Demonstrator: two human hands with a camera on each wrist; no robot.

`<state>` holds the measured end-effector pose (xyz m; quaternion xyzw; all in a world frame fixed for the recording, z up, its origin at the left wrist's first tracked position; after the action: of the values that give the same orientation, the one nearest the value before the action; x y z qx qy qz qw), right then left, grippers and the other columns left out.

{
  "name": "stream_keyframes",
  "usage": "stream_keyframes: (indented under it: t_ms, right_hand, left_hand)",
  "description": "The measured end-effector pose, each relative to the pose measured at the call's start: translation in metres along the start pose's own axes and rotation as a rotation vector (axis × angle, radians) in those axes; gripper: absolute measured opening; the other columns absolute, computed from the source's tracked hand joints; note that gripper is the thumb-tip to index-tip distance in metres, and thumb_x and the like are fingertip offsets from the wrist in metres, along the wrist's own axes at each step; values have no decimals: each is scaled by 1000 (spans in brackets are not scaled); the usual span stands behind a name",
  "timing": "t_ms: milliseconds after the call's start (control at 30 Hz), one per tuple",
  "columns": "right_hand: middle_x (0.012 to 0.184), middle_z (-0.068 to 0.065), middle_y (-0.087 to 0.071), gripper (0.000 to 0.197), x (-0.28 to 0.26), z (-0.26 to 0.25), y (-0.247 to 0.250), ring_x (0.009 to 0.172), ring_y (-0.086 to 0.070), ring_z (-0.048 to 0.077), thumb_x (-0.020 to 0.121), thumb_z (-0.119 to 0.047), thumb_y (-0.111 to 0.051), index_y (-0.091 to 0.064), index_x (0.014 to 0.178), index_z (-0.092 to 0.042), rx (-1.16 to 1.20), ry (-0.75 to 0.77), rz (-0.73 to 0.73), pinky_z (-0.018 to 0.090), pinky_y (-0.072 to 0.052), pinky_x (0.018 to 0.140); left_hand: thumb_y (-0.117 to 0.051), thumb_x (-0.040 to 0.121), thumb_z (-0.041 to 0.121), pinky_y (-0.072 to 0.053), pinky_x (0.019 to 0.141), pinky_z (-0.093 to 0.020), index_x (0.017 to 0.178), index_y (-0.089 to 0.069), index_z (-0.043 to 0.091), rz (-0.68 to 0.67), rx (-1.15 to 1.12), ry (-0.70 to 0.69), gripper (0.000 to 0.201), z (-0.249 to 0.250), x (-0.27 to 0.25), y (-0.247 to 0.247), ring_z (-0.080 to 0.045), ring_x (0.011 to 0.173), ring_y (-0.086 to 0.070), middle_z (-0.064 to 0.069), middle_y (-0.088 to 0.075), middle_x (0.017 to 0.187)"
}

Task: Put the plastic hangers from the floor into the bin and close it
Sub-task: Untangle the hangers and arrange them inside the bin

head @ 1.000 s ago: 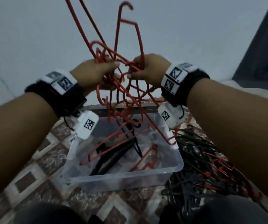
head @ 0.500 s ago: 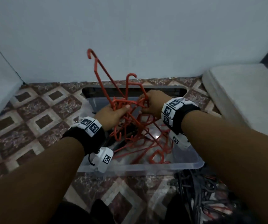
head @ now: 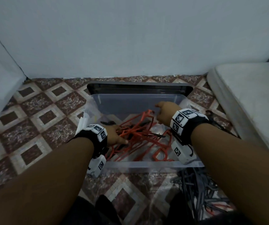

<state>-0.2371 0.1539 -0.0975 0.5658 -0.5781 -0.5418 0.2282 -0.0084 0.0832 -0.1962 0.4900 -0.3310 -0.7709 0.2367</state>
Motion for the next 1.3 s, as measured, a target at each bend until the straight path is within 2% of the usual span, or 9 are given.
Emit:
stream_keyframes:
  t_ms: [200,367,433,600,733,900,1033,1133,1300]
  right_hand:
    - [120,13,-67,51,-30,13,22,96,-68,26,93,-16,-59,-48,143,-17,199,-69,136,33,-57,79]
    - [112,13,-70,45,-43,5,20,87,-71,24,92,-23,-62,-54,136,-19,393,-53,207,37,-60,78]
    - [115,12,-69,44,-43,1,17,92,-70,23,93,-27,-62,-54,136,-22,418,-48,199,38,-59,81]
    - [111,9,-71,39,-47,7,7,87,-70,19,94,-27,-60,-56,133,-24,451,-30,214,32,-56,80]
    - [111,7,-71,37,-47,15,10,90,-68,18,95,-28,-59,-57,131,-24,378,12,178,25,-52,73]
    - [109,4,-70,34,-44,16,27,92,-65,14,96,-30,-58,-59,129,-24,434,82,190,20,-41,65]
    - [114,6,-68,34,-46,21,28,99,-64,17,96,-28,-58,-58,129,-21,403,106,159,21,-41,79]
    - [113,6,-68,35,-47,25,28,101,-63,17,96,-29,-58,-58,130,-20,382,108,148,21,-41,80]
    - [114,5,-67,35,-52,27,28,97,-61,15,96,-30,-57,-58,131,-21,361,124,136,20,-38,78]
  left_hand:
    - [-63,43,86,-46,96,-32,133,-50,45,0,93,-129,100,10,-1,4,-21,118,-56,7,-51,141]
    - [-69,78,57,-51,86,-30,92,-69,35,119,66,-327,26,38,-14,7,-14,94,-64,11,-68,99]
    - [-64,87,44,-52,80,-32,80,-69,24,198,127,-331,22,44,-15,7,-18,84,-65,4,-69,87]
    - [-54,91,35,-50,79,-34,94,-67,13,273,218,-202,25,39,-2,16,-29,90,-62,-8,-68,101]
    - [-59,80,53,-54,85,-37,100,-66,18,6,397,-72,42,20,12,-15,-28,94,-65,-7,-68,103]
    - [-55,90,48,-44,67,-33,61,-48,25,-343,441,-34,37,7,22,-59,-19,60,-52,1,-53,65]
    - [-57,88,54,-44,70,-32,93,-61,20,-307,452,-5,34,11,31,-64,-22,77,-60,-4,-63,89]
    - [-67,80,52,-50,75,-37,127,-45,9,-80,490,-50,67,23,33,-52,-31,94,-59,-13,-57,118]
    - [-71,78,44,-47,96,-43,146,-33,30,26,504,-440,79,61,23,-49,-32,120,-48,-8,-36,145]
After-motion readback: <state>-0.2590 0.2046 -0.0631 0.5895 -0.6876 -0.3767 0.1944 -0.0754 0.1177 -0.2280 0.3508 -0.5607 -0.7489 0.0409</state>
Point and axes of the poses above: each hand's wrist, its own x-axis towards the middle knuckle, its own y-axis out of the back of the hand, z = x × y, the point moved 3 cm from there along x, towards the middle knuckle
